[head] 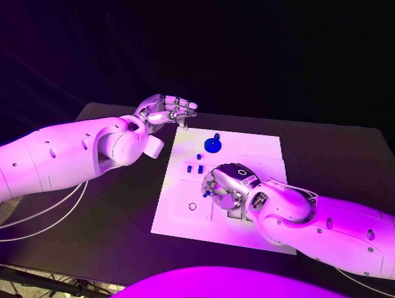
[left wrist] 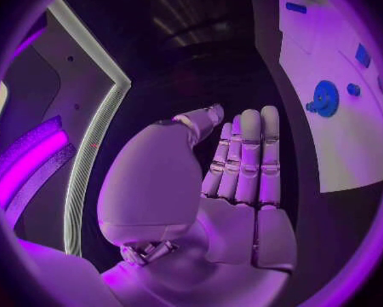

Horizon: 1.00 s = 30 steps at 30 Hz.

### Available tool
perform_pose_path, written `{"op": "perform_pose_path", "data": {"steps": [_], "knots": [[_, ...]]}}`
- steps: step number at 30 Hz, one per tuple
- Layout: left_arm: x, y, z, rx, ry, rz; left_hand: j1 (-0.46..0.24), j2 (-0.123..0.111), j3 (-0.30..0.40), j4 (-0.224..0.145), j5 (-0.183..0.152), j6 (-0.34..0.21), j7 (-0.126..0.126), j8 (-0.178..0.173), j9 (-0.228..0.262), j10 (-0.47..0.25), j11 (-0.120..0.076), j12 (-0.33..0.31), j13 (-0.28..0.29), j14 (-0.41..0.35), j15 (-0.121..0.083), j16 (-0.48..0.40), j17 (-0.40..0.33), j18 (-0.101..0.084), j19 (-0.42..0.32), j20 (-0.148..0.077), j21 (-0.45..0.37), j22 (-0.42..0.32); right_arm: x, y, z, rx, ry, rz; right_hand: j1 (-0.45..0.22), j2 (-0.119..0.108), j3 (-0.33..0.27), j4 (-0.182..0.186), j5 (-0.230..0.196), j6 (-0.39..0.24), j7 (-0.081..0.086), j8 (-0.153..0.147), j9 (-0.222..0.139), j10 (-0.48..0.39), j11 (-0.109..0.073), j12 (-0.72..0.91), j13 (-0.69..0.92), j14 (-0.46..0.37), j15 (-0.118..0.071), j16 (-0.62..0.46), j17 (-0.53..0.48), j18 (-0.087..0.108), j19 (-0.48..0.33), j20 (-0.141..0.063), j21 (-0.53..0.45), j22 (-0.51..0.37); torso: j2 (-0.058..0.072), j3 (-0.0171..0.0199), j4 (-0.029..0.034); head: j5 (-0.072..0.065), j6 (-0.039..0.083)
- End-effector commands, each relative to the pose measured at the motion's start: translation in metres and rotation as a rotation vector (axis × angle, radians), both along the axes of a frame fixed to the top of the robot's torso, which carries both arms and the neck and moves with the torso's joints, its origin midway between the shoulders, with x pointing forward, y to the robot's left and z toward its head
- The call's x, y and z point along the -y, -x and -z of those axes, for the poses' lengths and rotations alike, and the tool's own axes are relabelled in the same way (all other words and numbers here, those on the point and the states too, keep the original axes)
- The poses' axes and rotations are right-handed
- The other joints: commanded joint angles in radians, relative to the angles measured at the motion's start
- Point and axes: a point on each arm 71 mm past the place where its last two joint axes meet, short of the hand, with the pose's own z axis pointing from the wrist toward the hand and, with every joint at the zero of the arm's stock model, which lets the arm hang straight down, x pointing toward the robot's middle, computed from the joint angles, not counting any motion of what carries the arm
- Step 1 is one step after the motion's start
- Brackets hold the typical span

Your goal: Assemble the parts on the task board

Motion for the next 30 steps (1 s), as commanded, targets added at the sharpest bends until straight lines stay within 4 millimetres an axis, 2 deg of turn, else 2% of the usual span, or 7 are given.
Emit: {"op": "perform_pose_path", "data": {"steps": [1,10,16,21,24,27,30], "knots": [[0.0018,0.0001,-0.0012,0.003,0.007,0.006,0.004,0.005,-0.004,0.000,0.003,-0.006,0.001,-0.002,-0.001,-0.008,0.001,0.005,0.001,-0.005,0.004,-0.004,-0.001,0.014,0.004,0.000,-0.005,-0.001,-0.0008,0.0004,0.0025,0.003,0.037,-0.001,-0.007,0.003,-0.002,-0.004,0.004,0.007,0.004,0.005,-0.001,0.041,-0.033,0.005,0.002,0.043,-0.006,-0.004,-0.002,-0.010,0.014,-0.001,-0.005,0.166,0.000,-0.0002,0.0003,0.000,0.001],[0.0022,0.0003,-0.0011,0.000,0.007,0.009,0.004,0.005,-0.004,0.000,0.003,-0.006,0.001,-0.002,-0.001,-0.008,0.001,0.005,0.001,-0.005,0.004,-0.004,-0.001,0.014,0.004,0.000,-0.005,-0.001,-0.0080,0.0037,0.0053,-0.011,0.077,-0.017,-0.013,0.004,-0.004,-0.004,0.003,0.005,0.006,0.004,0.000,0.040,-0.032,0.002,0.002,0.043,-0.006,-0.005,-0.003,-0.009,0.013,-0.001,-0.009,0.165,0.001,-0.0002,0.0001,-0.002,-0.002],[0.0022,0.0004,-0.0010,-0.002,0.007,0.010,0.007,0.005,-0.007,-0.001,0.003,-0.008,0.002,0.000,-0.002,-0.014,0.002,0.013,0.003,-0.006,0.005,-0.005,-0.003,0.015,0.007,0.001,-0.009,-0.004,-0.0097,0.0045,0.0067,-0.019,0.088,-0.023,-0.037,0.001,-0.018,-0.006,0.019,-0.002,0.008,0.001,0.004,0.034,-0.030,-0.011,0.004,0.043,-0.003,-0.005,-0.005,-0.008,0.010,0.002,-0.015,0.165,0.000,-0.0002,0.0006,-0.002,-0.004],[0.0019,0.0005,-0.0010,-0.004,0.006,0.010,0.007,0.005,-0.007,-0.001,0.003,-0.008,0.002,0.000,-0.002,-0.014,0.002,0.013,0.003,-0.006,0.005,-0.005,-0.003,0.015,0.007,0.001,-0.009,-0.004,-0.0090,0.0037,0.0074,-0.023,0.087,-0.020,-0.064,-0.005,-0.045,-0.009,0.065,-0.044,0.021,-0.023,0.002,-0.001,-0.015,-0.044,0.000,0.042,0.009,-0.004,-0.008,-0.006,0.005,0.011,-0.029,0.161,-0.001,0.0000,-0.0005,-0.003,-0.005],[0.0019,0.0005,-0.0009,-0.005,0.006,0.012,0.007,0.005,-0.007,-0.001,0.003,-0.008,0.002,0.000,-0.002,-0.014,0.002,0.013,0.003,-0.006,0.005,-0.005,-0.003,0.015,0.007,0.001,-0.009,-0.004,-0.0078,0.0029,0.0074,-0.021,0.081,-0.012,-0.075,-0.013,-0.052,-0.009,0.071,-0.084,0.034,-0.050,-0.006,-0.034,-0.001,-0.068,-0.006,0.042,0.020,-0.003,-0.009,-0.004,0.000,0.020,-0.045,0.156,0.000,0.0003,-0.0005,-0.003,-0.003],[0.0019,0.0006,-0.0008,-0.007,0.006,0.013,0.007,0.005,-0.007,-0.001,0.003,-0.008,0.002,0.000,-0.002,-0.014,0.002,0.013,0.003,-0.006,0.005,-0.005,-0.003,0.015,0.007,0.001,-0.009,-0.004,-0.0059,0.0018,0.0068,-0.014,0.071,-0.001,-0.079,-0.019,-0.051,-0.011,0.072,-0.104,0.036,-0.066,-0.011,-0.056,0.005,-0.078,-0.011,0.040,0.025,-0.003,-0.010,-0.002,-0.004,0.025,-0.056,0.152,-0.001,0.0005,-0.0002,-0.005,-0.001],[0.0019,0.0006,-0.0007,-0.008,0.006,0.014,0.007,0.005,-0.007,-0.001,0.003,-0.008,0.002,0.000,-0.002,-0.014,0.002,0.013,0.003,-0.006,0.005,-0.005,-0.003,0.015,0.007,0.001,-0.009,-0.004,-0.0028,0.0011,0.0054,-0.004,0.054,0.011,-0.081,-0.035,-0.049,-0.019,0.074,-0.142,0.039,-0.091,-0.018,-0.125,0.016,-0.078,-0.028,0.032,0.034,-0.017,-0.035,0.011,-0.028,0.033,-0.123,0.128,0.000,0.0005,0.0000,-0.005,0.000]]}}
